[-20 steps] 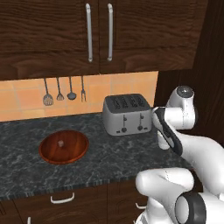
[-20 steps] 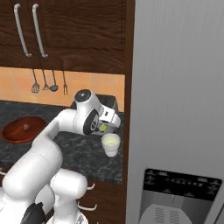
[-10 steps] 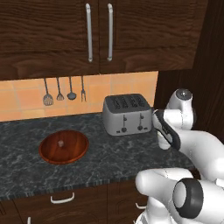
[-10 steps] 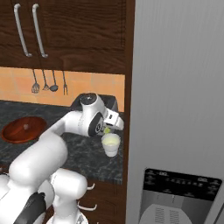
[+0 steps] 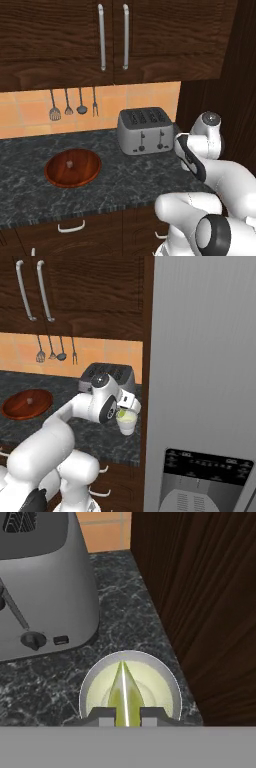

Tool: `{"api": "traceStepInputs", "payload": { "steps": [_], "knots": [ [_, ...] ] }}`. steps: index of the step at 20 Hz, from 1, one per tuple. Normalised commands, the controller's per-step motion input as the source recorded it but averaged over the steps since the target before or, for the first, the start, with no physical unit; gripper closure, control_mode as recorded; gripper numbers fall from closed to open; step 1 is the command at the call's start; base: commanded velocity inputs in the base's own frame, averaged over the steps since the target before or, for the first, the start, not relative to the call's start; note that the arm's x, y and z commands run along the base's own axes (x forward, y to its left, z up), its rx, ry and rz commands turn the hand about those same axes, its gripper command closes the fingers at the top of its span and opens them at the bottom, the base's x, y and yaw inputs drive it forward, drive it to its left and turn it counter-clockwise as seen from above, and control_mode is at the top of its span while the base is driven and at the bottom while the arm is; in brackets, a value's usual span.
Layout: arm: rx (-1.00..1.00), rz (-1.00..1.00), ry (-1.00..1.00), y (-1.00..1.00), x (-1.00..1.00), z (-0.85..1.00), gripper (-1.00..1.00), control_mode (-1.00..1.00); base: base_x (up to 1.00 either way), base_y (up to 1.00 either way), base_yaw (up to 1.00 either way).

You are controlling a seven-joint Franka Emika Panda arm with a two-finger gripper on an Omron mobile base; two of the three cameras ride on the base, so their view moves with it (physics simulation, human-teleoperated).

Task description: Grab a lemon wedge from the fridge and one ice cube from the ice bowl, and put them in the glass of lemonade.

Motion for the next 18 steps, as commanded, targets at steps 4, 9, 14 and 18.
{"api": "traceStepInputs", "payload": {
  "steps": [4,9,14,18],
  "knots": [
    [0.00,0.00,0.00,-0.06,0.28,-0.06,1.00,-1.00,0.00,0.00,0.00],
    [0.00,0.00,0.00,-0.08,0.38,-0.09,1.00,-1.00,0.00,0.00,0.00],
    [0.00,0.00,0.00,0.00,0.01,0.00,-1.00,-1.00,0.00,0.00,0.00],
    [0.00,0.00,0.00,0.00,0.02,0.02,-1.00,-1.00,0.00,0.00,0.00]
  ]
}}
